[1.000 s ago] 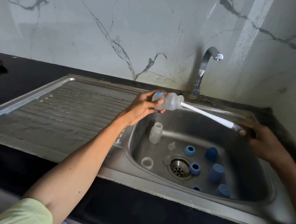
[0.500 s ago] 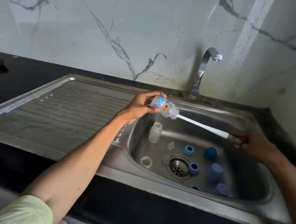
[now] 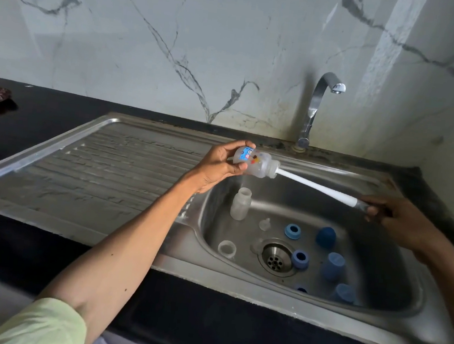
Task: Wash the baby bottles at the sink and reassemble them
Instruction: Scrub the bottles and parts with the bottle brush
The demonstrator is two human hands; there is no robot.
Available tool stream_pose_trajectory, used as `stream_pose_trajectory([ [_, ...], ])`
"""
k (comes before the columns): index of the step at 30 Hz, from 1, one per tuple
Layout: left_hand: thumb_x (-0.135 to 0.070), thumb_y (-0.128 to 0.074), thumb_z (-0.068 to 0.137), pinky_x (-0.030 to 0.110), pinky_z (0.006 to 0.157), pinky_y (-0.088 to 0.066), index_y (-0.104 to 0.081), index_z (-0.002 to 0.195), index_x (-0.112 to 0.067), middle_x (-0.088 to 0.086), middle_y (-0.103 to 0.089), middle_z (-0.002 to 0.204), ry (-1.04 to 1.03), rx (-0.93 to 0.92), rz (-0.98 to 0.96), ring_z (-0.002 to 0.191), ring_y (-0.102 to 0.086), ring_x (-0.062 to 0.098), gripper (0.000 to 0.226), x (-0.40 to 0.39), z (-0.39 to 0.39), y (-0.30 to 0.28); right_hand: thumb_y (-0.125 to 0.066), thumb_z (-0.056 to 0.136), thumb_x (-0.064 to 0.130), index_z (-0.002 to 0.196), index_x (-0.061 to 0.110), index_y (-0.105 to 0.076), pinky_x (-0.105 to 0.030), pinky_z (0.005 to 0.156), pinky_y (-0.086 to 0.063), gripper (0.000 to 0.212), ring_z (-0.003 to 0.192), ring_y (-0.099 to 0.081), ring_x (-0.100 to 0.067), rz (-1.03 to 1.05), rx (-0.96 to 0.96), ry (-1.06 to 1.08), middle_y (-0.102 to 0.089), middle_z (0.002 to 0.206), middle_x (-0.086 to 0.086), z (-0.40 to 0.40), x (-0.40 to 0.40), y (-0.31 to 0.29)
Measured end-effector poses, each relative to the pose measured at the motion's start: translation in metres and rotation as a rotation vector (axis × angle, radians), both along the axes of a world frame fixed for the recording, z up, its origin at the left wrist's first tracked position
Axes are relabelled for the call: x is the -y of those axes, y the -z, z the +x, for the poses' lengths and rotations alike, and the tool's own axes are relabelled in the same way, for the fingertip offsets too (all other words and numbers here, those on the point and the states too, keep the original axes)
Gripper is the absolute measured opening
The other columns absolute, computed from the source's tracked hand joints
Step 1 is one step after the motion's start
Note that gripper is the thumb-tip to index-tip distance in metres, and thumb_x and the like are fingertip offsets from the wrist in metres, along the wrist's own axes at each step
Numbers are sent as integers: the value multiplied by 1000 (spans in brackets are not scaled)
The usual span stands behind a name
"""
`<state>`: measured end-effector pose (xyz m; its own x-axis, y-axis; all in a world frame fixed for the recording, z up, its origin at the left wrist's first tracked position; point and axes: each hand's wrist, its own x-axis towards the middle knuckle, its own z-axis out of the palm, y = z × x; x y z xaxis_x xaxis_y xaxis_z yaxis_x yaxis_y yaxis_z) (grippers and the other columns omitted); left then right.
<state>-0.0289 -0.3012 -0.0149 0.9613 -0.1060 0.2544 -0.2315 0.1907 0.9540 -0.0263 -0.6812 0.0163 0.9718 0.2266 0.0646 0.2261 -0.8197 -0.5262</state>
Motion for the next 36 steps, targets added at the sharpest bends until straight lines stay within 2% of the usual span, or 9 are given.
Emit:
stream_pose_trajectory([
  [4,21,-60,85,31,83,-60,-59,126,-8,7,-63,118,-108,8,18,105,-65,15,50,1,-1,-1,-62,90,26,122,34,-63,-59,106,-36,33,111,-58,-31,-86,56,107,-66,118,-9,3,9,2],
  [9,16,-60,88,42,87,-60,-59,130,-6,11,-62,122,-114,-17,33,112,-63,26,47,-1,0,2,-71,85,5,121,22,-68,-44,103,-41,40,114,-60,-32,23,267,95,-67,120,-13,-15,1,-13],
  [12,14,-60,89,42,88,-60,-61,126,-10,9,-62,121,-85,-17,19,112,-65,23,45,3,0,0,-63,92,14,117,38,-62,-58,105,-36,35,114,-55,-33,-80,198,-16,-63,116,-8,-6,0,-4],
  [16,16,-60,88,40,89,-60,-61,126,-11,8,-63,119,-70,-2,16,109,-66,21,46,4,0,-2,-56,95,7,95,63,-53,-56,88,-48,56,88,-58,-28,-52,114,-186,-63,96,-4,2,10,0],
  [19,19,-60,86,39,89,-59,-59,128,-8,9,-63,118,-79,5,26,109,-63,20,50,1,1,-2,-59,93,4,97,47,-63,-50,91,-46,43,95,-60,-34,-35,118,-155,-68,103,-14,1,6,-2],
  [23,15,-61,87,41,86,-61,-61,127,-9,10,-63,121,-91,-12,42,112,-64,25,46,-2,1,-1,-77,79,8,114,28,-71,-56,100,-43,40,107,-62,-32,-11,396,74,-70,112,-7,-1,8,-5],
  [27,15,-61,88,42,85,-61,-61,127,-9,10,-63,123,-75,-18,29,114,-64,28,45,1,0,-2,-73,83,4,116,19,-70,-38,97,-44,37,110,-63,-29,14,380,-4,-69,114,-10,-1,9,-6],
  [33,18,-63,84,38,85,-61,-64,123,-13,13,-61,123,-86,11,54,114,-62,27,50,-2,2,-2,-51,92,31,92,53,-59,-50,77,-51,23,78,-59,-27,-69,101,-301,-62,82,-3,4,14,1],
  [36,15,-64,86,39,84,-61,-63,124,-12,12,-62,123,-92,5,85,112,-63,26,47,-1,2,-2,-62,89,22,108,42,-66,-45,93,-49,28,98,-63,-32,-43,201,-117,-69,105,-13,-5,4,-7],
])
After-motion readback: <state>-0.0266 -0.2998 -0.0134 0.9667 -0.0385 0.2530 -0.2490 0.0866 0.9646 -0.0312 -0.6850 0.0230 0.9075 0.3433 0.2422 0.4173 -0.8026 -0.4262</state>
